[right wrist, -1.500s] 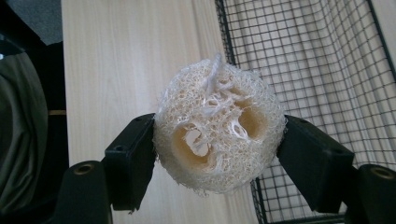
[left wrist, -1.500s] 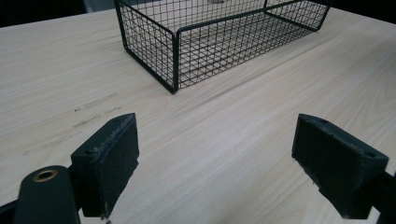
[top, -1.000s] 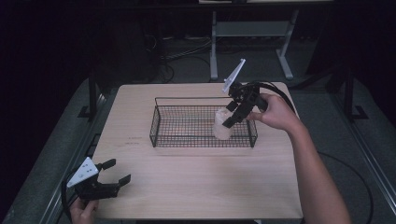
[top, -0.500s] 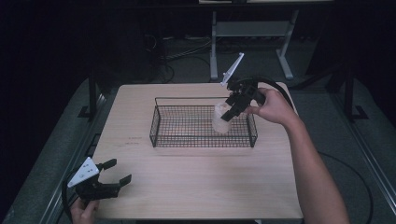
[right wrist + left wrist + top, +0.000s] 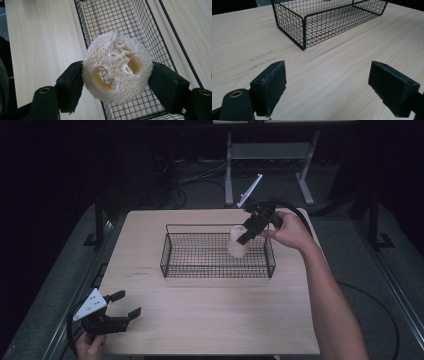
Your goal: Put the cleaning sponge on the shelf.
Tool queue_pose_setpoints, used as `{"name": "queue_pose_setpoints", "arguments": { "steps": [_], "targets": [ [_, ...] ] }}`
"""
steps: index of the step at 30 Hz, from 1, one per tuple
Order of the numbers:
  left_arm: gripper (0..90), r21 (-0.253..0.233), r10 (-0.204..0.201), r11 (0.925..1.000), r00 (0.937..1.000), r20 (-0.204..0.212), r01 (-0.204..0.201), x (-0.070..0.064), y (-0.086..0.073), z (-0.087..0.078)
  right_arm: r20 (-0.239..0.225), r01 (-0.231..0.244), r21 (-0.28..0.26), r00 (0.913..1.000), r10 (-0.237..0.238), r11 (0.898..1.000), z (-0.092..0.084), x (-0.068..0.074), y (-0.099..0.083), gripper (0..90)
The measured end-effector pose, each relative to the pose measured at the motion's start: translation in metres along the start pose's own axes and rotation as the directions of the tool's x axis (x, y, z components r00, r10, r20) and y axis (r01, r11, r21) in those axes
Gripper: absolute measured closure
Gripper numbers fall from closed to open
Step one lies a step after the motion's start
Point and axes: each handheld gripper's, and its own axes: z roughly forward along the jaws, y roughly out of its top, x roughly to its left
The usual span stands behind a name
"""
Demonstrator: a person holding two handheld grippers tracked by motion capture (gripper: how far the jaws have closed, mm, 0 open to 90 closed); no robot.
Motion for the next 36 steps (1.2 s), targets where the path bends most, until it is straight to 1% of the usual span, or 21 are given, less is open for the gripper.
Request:
{"name": "queue_pose_setpoints", "arguments": {
  "steps": [2,5,6,12,17,19,21,28,30,32,33,34,36],
  "targets": [
    [14.1,0.000,0.000,1.0000,1.0000,0.000,0.000,0.000,0.000,0.000,0.002,-0.002,-0.001,1.0000,0.002,1.000,0.001,-0.003,-0.001,28.6],
    [14.1,0.002,-0.002,1.0000,1.0000,0.000,0.002,-0.001,0.000,0.001,0.003,-0.015,0.011,0.9999,0.015,1.000,0.005,-0.006,-0.001,28.5],
    [14.1,0.003,-0.001,1.0000,1.0000,0.000,0.001,-0.001,0.000,0.001,-0.003,-0.016,0.010,0.9999,0.016,1.000,0.007,-0.008,-0.001,28.6],
    [14.1,0.004,0.000,1.0000,1.0000,-0.005,0.000,0.000,0.000,0.000,-0.004,-0.034,0.009,0.9994,0.034,0.999,0.015,-0.016,0.000,28.5],
    [14.1,0.002,-0.001,1.0000,1.0000,-0.006,0.001,0.000,0.000,0.000,-0.004,-0.033,0.003,0.9994,0.033,0.999,0.022,-0.021,0.001,28.5],
    [14.1,0.001,-0.001,1.0000,1.0000,-0.005,0.001,0.000,0.000,0.000,-0.002,-0.042,0.012,0.9991,0.042,0.999,0.025,-0.022,0.002,28.4],
    [14.1,0.000,-0.004,1.0000,1.0000,-0.005,0.004,0.000,0.000,0.001,-0.002,-0.041,0.018,0.9992,0.041,0.999,0.029,-0.024,0.002,28.5],
    [14.1,-0.002,-0.007,1.0000,1.0000,-0.005,0.007,0.001,0.000,0.000,-0.005,-0.059,0.023,0.9982,0.059,0.998,0.043,-0.031,-0.003,28.4],
    [14.1,-0.002,-0.007,1.0000,1.0000,-0.006,0.007,0.001,0.000,0.000,0.003,-0.061,0.034,0.9981,0.061,0.998,0.048,-0.032,-0.004,28.4],
    [14.1,0.002,-0.004,1.0000,1.0000,-0.004,0.004,0.000,0.000,0.001,0.001,-0.063,0.056,0.9980,0.063,0.996,0.053,-0.032,-0.005,28.4],
    [14.1,0.002,-0.004,1.0000,1.0000,-0.004,0.004,0.000,0.000,0.001,0.001,-0.063,0.056,0.9980,0.063,0.996,0.053,-0.032,-0.005,28.4],
    [14.1,0.004,-0.003,1.0000,1.0000,-0.003,0.003,0.000,0.000,0.001,0.004,-0.060,0.068,0.9982,0.060,0.996,0.057,-0.032,-0.005,28.4],
    [14.1,0.001,-0.002,1.0000,1.0000,-0.005,0.002,0.000,0.000,0.000,-0.005,-0.065,0.065,0.9979,0.065,0.996,0.060,-0.033,-0.005,28.4]
  ]
}}
